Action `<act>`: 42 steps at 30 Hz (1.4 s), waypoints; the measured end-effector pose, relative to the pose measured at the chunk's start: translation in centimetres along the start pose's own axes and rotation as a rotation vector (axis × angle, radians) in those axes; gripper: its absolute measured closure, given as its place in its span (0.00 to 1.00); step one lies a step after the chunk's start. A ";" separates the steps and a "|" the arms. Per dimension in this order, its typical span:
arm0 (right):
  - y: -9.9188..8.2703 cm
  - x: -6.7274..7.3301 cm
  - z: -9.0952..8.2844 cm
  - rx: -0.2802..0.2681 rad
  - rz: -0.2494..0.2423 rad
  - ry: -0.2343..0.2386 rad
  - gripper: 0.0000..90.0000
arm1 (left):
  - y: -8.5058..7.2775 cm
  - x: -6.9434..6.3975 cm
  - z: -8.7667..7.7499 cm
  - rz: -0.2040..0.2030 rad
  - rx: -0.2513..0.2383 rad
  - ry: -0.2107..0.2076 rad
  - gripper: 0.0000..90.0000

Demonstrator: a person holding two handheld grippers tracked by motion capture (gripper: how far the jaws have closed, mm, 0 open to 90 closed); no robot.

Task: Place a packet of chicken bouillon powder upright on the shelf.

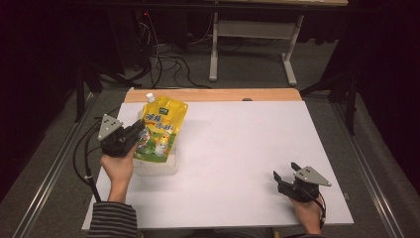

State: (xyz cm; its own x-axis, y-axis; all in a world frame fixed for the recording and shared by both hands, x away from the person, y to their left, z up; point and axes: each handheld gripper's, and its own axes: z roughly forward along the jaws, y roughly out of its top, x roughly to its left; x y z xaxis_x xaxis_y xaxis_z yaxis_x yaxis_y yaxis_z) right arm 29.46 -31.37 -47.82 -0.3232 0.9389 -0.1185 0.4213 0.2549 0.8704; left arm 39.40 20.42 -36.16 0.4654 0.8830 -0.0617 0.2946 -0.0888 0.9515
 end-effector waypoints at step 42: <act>0.0 0.0 0.0 0.000 -0.004 0.001 0.31 | 1.7 0.6 3.6 0.022 0.400 -0.065 0.72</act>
State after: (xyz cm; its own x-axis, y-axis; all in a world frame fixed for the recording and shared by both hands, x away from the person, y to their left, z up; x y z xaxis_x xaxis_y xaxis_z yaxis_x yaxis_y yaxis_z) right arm 29.46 -31.34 -47.83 -0.3255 0.9377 -0.1214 0.4198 0.2583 0.8701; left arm 43.14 19.15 -35.70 0.5230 0.8492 -0.0735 0.5797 -0.2912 0.7610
